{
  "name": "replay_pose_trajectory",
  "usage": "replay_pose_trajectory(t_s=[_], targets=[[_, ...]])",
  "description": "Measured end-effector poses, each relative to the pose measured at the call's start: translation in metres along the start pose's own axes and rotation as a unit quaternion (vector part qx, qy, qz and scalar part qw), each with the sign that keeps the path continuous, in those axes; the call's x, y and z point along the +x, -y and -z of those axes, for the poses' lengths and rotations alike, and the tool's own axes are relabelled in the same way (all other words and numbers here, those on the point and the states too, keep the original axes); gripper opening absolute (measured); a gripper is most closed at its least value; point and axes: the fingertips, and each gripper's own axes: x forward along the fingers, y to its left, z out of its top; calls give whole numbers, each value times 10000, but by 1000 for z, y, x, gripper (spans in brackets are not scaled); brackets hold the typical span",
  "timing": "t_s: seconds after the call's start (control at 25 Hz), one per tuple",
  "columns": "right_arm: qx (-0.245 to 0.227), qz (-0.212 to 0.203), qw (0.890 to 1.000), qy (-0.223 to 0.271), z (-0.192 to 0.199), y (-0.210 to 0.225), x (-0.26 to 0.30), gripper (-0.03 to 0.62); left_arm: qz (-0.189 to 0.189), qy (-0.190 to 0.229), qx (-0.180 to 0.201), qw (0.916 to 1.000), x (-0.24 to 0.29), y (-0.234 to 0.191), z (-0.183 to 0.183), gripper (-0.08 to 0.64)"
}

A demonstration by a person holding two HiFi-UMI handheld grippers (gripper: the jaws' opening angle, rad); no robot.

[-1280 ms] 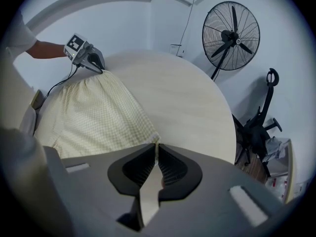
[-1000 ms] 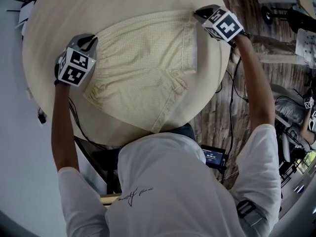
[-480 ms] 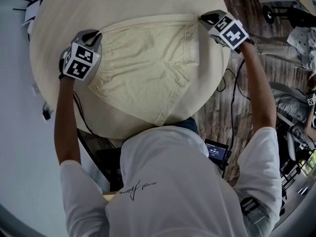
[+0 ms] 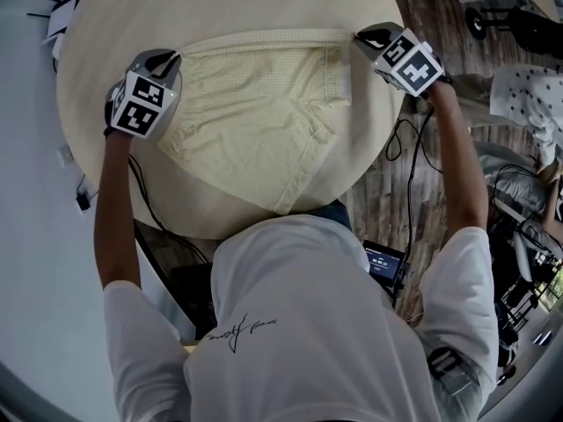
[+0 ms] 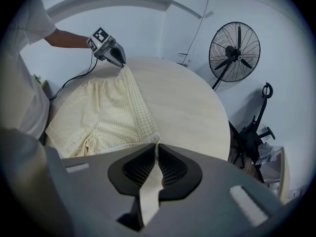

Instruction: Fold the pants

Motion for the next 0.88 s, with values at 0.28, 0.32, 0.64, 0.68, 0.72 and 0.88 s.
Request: replay_pose_trajectory(t_s=[0.28, 0.32, 0.64, 0.68, 0.72, 0.88], targets=[[2, -15, 10000, 65, 1, -19, -10, 23, 49, 191, -397, 9990, -12, -3, -5, 87], [-8, -7, 10000, 53, 2, -22, -12, 23, 60, 244, -476, 9986, -14, -3, -6, 87], [89, -9, 9999, 65, 8, -46, -28, 23, 51, 302, -337, 9990, -27, 7, -8, 87], [101, -5, 9999, 65, 8, -49, -30, 23, 48, 316, -331, 9989, -28, 8, -7, 87], [117, 2, 9999, 67, 8, -51, -31, 23, 45, 328, -328, 9989, -30, 8, -7, 87], [177, 53, 9998, 76, 8, -59, -38, 23, 72, 350, -271, 9990, -32, 11, -6, 87]])
